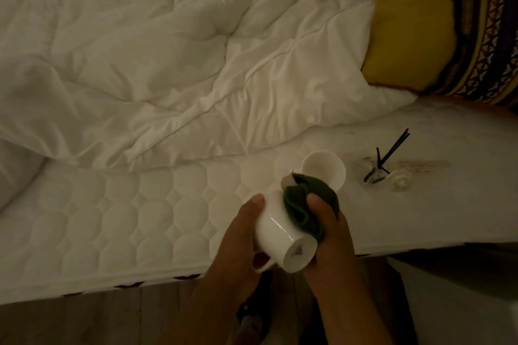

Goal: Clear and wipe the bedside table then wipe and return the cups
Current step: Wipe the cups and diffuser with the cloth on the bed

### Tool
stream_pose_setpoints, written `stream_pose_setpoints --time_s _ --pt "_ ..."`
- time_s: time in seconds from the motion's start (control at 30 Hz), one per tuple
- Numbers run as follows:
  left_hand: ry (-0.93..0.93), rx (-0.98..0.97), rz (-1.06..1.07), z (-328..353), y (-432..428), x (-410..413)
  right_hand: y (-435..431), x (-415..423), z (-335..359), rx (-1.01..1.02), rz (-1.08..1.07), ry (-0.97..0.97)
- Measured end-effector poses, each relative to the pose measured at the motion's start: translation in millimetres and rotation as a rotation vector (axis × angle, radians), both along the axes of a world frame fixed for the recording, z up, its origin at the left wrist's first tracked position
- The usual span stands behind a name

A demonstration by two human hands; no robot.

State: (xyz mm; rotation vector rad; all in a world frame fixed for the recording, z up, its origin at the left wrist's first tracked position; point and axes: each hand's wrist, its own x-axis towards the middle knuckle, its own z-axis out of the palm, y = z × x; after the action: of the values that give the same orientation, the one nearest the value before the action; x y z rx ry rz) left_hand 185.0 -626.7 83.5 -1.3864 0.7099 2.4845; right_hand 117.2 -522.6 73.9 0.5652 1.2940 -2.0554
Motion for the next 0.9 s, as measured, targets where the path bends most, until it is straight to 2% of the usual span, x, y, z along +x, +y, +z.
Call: stream_pose_setpoints --time_s 0.07,0.13,0.2,0.23,0.3,0.37,0.47,0.6,0.63,0.67,0.77,0.83,0.9 --pt "0.025 0.109 0.111 2 7 2 0 10 2 -0.038 -0.066 -0.028" --pt "0.029 0.103 0.140 2 11 7 8 16 2 -0.047 -0.085 -0.070" --pt "-0.032 0.011 0.052 5 7 5 17 13 4 -0.028 -0.026 -0.086" --pt "-0.072 -0.139 -0.067 5 4 3 21 10 5 0.006 0.045 -0.054" --pt "-0.073 -0.432 -0.250 5 0 -8 26 10 6 0.157 0.206 0.087" --pt "0.000 -0.605 -0.341 6 5 -17 25 14 3 0.369 0.237 0.226" --pt "-0.022 -0.760 -0.376 5 16 -24 21 37 9 0.658 0.225 0.475" --pt "-0.051 -0.761 -0.325 -1 29 -13 32 64 7 0.731 0.297 0.751" --pt "-0.058 -0.762 -0.330 -2 30 -10 35 59 5 0.698 0.314 0.738" --pt "-0.061 -0.763 -0.356 0 28 -8 37 52 2 0.635 0.295 0.623" --pt "-0.002 -0.646 -0.365 10 25 -9 44 28 -2 0.190 0.114 -0.074" --pt "0.012 -0.450 -0.269 29 36 -19 49 24 -2 0.075 0.085 -0.217" --pt "-0.045 -0.335 -0.123 41 51 -31 46 33 -7 0.083 0.003 -0.187"
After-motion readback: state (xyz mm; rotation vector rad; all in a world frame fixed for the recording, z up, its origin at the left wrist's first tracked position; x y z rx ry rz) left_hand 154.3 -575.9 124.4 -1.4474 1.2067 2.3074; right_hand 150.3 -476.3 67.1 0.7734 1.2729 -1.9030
